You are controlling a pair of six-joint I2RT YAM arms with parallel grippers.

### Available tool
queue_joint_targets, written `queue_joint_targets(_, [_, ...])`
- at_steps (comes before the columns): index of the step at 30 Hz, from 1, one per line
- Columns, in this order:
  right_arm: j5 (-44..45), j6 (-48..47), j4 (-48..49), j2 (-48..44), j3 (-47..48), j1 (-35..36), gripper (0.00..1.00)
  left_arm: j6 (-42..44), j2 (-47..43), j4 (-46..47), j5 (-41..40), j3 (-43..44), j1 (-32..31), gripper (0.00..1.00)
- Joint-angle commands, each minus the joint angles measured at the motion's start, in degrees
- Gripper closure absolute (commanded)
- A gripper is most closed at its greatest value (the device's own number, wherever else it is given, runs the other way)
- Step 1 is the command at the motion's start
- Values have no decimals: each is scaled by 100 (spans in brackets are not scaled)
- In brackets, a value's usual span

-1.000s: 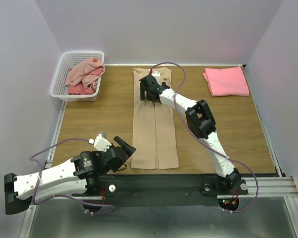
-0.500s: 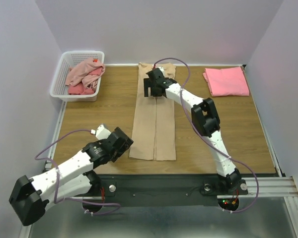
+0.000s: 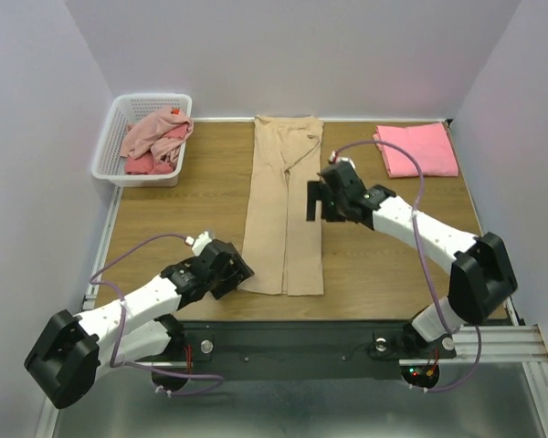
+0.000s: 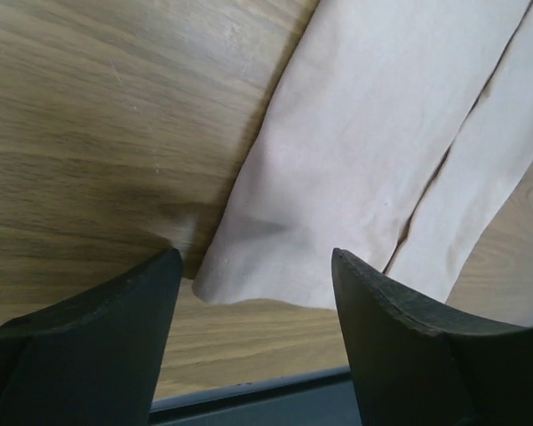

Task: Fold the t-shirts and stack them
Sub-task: Fold the tshirt

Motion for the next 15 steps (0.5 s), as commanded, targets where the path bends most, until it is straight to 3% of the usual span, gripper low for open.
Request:
queue_joint_targets(1, [18,642,-56,-890,-1061,7,0,164,-292,-210,415,-306,-21,23])
queue_joint_targets(7, [-896,1169,58,-2198,-2301,-2,0,128,-495,-97,266,-359,-39,33])
queue_joint_targets(11, [-1501,1301,76,-2702,-2793,-2,0,242,-109,-96,187,-183,-39,47])
queue_joint_targets(15, [-1917,1407,93,-3018,-3268,-2,0,383,365,-166,230,36,-30,70])
